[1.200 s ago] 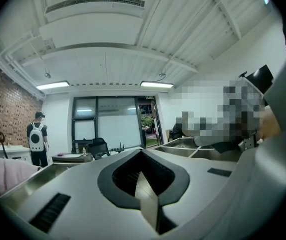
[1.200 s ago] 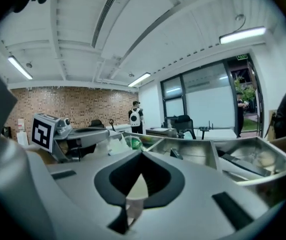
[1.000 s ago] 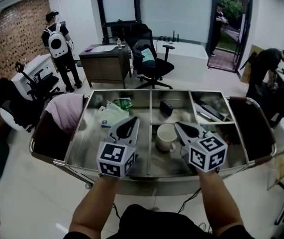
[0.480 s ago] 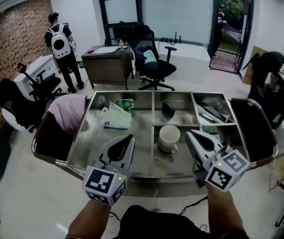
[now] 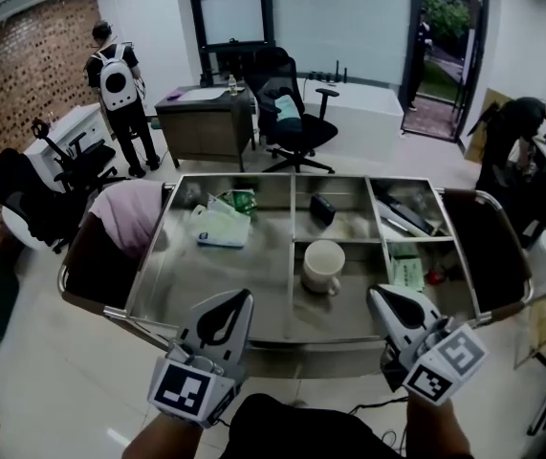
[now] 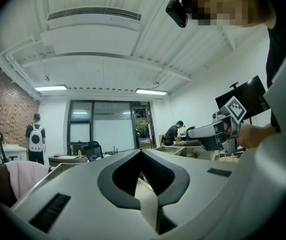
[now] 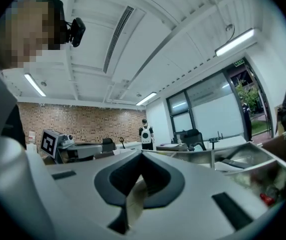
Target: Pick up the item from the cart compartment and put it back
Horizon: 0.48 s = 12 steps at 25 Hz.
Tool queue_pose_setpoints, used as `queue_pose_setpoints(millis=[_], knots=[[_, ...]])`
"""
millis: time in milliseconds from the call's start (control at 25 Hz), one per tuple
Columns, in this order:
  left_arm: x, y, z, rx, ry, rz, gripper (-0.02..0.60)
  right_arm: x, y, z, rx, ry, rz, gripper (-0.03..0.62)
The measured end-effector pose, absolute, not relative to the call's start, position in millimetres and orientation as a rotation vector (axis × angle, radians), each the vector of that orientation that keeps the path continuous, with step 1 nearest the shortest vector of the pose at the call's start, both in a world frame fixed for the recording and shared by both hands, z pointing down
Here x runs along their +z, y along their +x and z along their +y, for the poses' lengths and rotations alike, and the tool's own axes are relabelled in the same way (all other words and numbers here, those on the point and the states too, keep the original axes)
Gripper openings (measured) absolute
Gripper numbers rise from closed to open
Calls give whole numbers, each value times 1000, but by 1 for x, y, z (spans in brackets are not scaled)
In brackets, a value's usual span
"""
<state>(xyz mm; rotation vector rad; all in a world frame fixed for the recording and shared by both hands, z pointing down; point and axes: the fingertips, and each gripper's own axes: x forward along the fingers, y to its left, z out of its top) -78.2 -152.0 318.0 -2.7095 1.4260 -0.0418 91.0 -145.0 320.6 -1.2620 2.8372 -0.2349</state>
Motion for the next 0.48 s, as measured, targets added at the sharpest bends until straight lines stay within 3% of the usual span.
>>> queue_pose_setpoints(millis=[480], knots=[[344, -91, -134, -95, -2720, 1472, 0, 353, 96, -122, -291, -1340, 2882, 12]])
